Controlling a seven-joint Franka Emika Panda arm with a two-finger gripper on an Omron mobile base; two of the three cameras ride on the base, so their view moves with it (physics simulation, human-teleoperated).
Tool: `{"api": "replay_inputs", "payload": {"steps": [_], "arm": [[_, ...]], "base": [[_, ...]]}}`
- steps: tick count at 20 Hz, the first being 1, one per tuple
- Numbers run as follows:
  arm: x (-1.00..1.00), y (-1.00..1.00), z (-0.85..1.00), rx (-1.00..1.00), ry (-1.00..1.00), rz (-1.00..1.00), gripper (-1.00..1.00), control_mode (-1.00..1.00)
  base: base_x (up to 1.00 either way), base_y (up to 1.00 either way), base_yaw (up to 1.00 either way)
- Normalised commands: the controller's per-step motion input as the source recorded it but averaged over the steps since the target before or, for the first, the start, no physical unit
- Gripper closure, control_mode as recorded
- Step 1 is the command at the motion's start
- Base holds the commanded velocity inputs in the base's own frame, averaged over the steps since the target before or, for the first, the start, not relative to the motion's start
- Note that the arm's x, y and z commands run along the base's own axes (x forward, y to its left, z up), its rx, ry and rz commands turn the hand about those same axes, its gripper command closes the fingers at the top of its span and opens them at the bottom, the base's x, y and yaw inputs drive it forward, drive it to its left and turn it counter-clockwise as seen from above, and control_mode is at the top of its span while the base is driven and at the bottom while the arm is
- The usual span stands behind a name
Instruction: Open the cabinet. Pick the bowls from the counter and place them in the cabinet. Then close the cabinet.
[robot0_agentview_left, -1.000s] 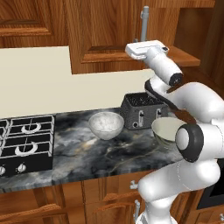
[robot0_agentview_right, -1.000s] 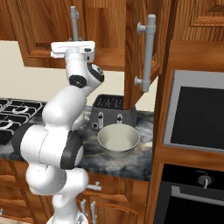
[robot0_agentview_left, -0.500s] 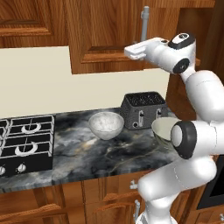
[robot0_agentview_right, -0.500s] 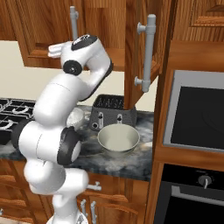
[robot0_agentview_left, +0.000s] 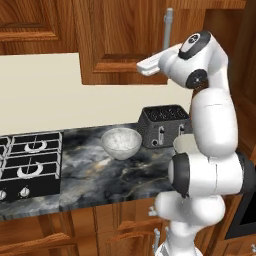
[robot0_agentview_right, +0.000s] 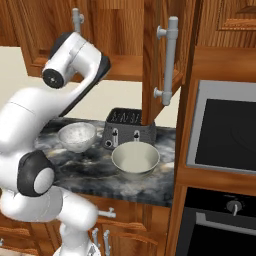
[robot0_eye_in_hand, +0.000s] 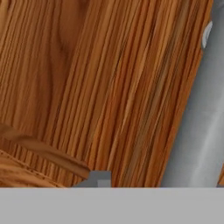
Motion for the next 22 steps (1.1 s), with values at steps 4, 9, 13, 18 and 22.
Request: {"api": "replay_inputs", "payload": {"steps": [4, 9, 13, 18, 22], "arm": [[-0.94, 1.00, 0.16, -0.03, 0.22, -0.11, 1.00, -1.00], [-0.90, 1.00, 0.20, -0.04, 0.23, -0.11, 1.00, -1.00], [-0.74, 1.00, 0.22, -0.10, 0.18, -0.11, 1.00, -1.00], [-0.63, 1.00, 0.32, -0.13, 0.16, -0.08, 1.00, -1.00], [-0.56, 1.00, 0.21, -0.14, 0.11, -0.05, 1.00, -1.00]], "base": [[0.00, 0.00, 0.00], [0.00, 0.00, 0.00], [0.00, 0.00, 0.00], [0.00, 0.00, 0.00], [0.00, 0.00, 0.00]]}}
